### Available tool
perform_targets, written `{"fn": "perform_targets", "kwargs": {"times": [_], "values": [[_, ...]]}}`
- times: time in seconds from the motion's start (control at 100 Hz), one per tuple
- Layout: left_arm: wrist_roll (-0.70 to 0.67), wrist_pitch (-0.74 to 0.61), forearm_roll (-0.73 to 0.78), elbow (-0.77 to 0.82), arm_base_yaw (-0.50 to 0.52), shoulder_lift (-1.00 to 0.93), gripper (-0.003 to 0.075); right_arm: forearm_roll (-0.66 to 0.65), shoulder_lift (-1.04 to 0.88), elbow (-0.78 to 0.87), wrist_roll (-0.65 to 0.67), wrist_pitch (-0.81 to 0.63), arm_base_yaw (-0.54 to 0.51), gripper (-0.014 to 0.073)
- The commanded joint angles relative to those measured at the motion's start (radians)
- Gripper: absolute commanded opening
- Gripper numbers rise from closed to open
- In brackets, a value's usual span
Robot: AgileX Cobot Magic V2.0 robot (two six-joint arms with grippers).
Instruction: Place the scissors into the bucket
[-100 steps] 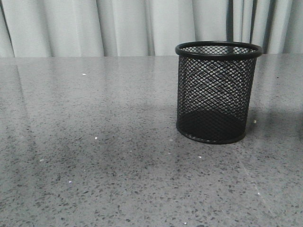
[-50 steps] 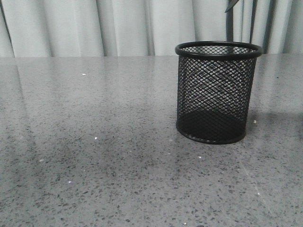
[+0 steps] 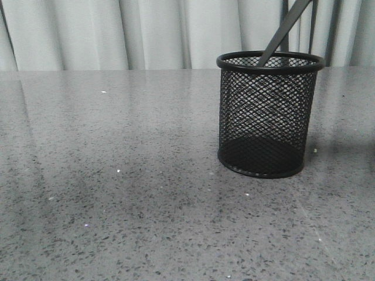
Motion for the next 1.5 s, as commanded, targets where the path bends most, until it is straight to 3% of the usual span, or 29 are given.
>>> {"fn": "perform_targets", "kwargs": {"times": [0.0,0.74,0.85,1.08,1.32,1.49], "values": [[-0.011,-0.071,-0.009,-0.031,-0.005,-0.023,0.0494,-0.007,0.016,-0.032,0.006,0.024,0.014,-0.0043],[-0.011,-0.071,-0.009,-0.031,-0.005,-0.010,0.0494,-0.010,0.128,-0.032,0.006,0.024,0.018,-0.0041],[-0.011,-0.071,-0.009,-0.031,-0.005,-0.010,0.0494,-0.008,0.131,-0.032,0.002,0.024,0.018,0.0026],[-0.011,-0.071,-0.009,-0.031,-0.005,-0.010,0.0494,-0.006,0.131,-0.034,0.000,0.024,0.018,0.0337],[-0.015,-0.067,-0.005,-0.031,-0.005,-0.010,0.0494,-0.069,0.079,-0.100,0.000,0.024,0.016,0.0348],[-0.158,-0.062,0.076,-0.031,-0.005,-0.012,0.0493,-0.092,0.010,-0.180,0.007,-0.006,0.016,0.0307]]}}
